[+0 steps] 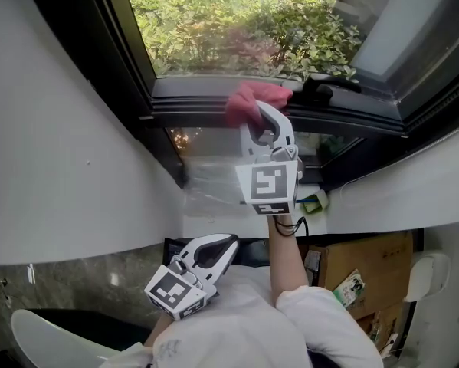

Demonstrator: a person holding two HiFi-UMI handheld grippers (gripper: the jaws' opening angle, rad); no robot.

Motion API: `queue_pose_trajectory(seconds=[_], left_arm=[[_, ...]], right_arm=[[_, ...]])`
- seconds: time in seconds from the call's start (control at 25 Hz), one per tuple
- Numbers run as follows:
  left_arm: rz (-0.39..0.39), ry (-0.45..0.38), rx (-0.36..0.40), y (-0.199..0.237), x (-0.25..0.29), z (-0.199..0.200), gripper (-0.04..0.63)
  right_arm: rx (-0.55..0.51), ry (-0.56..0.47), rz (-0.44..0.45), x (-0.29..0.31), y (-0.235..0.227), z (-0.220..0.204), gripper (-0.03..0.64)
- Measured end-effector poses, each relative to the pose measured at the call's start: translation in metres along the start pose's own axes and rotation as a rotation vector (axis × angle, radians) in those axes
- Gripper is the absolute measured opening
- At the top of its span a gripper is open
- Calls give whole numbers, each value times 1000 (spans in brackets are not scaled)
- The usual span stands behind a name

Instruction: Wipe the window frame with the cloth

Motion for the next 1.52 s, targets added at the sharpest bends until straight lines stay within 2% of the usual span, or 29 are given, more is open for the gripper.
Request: queue_pose_trajectory(seconds=[1.52], left_arm=[[-28, 22, 8, 4, 12, 3, 9]], right_arm=[[34, 17, -41, -12, -36, -21, 66]])
Point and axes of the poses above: the fingertips, and each gripper's own axes: x forward along the fingers, y to its left, z out of its top, the point moved 3 cm from there along -x, backward along the fingers, and after that the axes turned 15 degrees about y, right-handed, at the moved point
